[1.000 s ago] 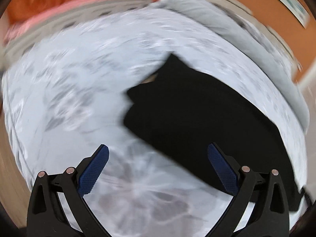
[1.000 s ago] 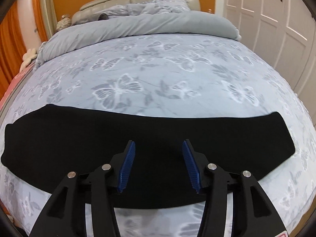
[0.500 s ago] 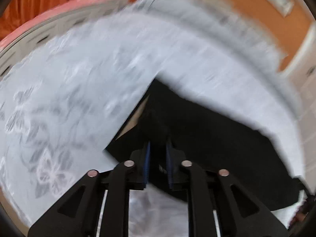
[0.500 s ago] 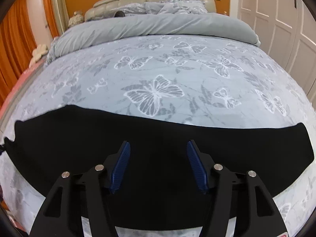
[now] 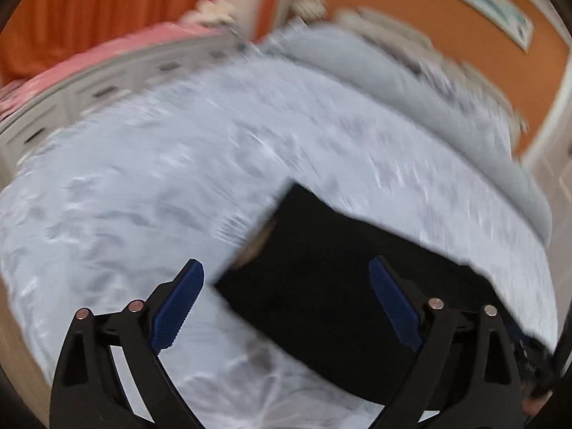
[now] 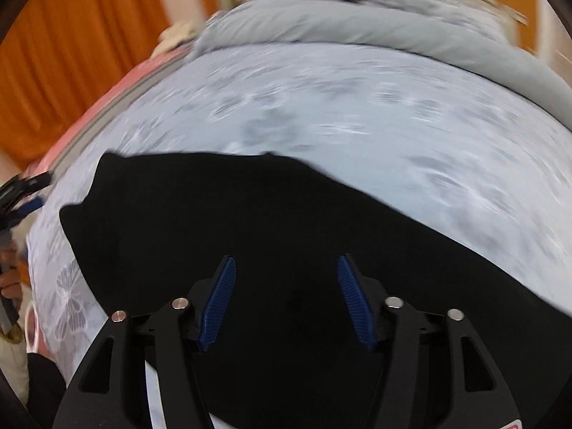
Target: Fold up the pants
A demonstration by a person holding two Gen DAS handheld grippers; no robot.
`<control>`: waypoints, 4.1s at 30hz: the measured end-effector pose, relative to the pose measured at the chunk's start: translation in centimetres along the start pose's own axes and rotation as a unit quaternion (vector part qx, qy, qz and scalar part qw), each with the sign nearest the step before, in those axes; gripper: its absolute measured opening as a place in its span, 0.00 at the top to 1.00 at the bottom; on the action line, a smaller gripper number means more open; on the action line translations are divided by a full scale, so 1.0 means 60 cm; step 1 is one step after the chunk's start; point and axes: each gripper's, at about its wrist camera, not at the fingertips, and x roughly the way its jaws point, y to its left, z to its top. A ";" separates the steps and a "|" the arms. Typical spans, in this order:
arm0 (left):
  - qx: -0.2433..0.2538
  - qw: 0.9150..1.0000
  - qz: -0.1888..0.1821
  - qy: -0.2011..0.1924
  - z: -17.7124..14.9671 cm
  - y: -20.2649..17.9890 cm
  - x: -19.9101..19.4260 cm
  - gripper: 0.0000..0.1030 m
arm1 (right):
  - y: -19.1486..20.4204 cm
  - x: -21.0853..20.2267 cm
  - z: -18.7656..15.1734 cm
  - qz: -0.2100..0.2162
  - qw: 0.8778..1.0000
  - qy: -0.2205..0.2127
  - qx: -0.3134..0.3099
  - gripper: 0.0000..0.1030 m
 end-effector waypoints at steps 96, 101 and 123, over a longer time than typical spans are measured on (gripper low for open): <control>0.097 0.994 0.046 0.018 -0.130 -0.255 0.050 0.05 | -0.652 -0.368 -0.396 -0.285 0.872 -0.032 0.397 0.51; 0.110 0.994 0.001 0.017 -0.139 -0.273 0.038 0.05 | -0.661 -0.363 -0.403 -0.266 0.874 -0.032 0.405 0.84; 0.155 0.987 -0.021 0.037 -0.164 -0.287 0.046 0.05 | -0.681 -0.390 -0.431 -0.280 0.852 -0.050 0.440 0.39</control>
